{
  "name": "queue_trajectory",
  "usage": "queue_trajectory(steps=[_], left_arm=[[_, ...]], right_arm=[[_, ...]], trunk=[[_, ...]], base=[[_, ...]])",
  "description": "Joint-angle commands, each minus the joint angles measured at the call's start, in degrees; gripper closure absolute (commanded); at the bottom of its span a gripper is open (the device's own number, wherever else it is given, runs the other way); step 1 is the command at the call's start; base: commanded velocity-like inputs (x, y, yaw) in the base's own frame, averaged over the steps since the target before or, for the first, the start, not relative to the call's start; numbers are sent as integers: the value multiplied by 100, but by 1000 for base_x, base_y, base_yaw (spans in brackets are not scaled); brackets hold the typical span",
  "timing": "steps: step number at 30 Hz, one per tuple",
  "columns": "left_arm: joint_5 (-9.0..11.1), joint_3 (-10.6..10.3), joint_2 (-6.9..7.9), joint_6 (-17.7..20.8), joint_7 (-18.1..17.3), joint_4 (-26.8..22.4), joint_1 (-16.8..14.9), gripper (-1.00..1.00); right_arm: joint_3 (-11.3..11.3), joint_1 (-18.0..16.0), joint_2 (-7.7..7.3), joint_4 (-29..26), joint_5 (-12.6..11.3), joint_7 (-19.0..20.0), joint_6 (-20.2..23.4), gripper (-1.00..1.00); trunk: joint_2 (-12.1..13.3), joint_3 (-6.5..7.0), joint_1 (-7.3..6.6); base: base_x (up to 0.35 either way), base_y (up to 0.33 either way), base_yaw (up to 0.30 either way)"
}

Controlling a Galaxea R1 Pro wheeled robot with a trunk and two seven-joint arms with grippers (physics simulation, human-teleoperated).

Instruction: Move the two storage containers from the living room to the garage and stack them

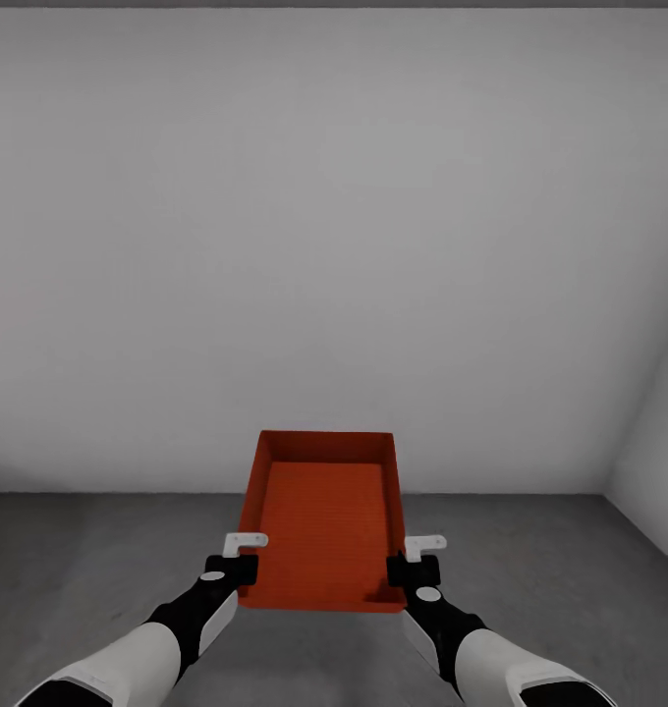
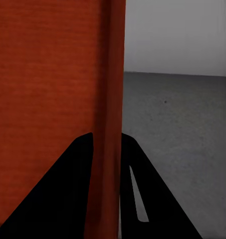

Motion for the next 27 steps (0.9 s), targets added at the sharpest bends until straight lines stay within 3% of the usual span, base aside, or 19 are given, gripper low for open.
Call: queue_trajectory(steps=[1, 13, 18, 27], left_arm=[[-48, 447, 14, 14, 357, -20, -9, 100], [-48, 449, 14, 14, 357, -23, -11, 100], [-48, 449, 14, 14, 357, -25, -10, 100], [-48, 449, 14, 14, 357, -26, -12, 100]], right_arm=[[-80, -2, -179, 12, -6, -315, -15, 100], [-87, -2, -179, 6, -6, -308, 0, 100], [-237, -3, -179, 8, 1, -307, 6, 100], [-287, -2, -182, 7, 3, -301, 9, 100]], trunk=[[-8, -17, 1], [-8, -111, 1], [-8, -152, 1], [-8, -229, 1]], base=[[0, 0, -186], [0, 0, -151], [0, 0, -135], [0, 0, -84]])
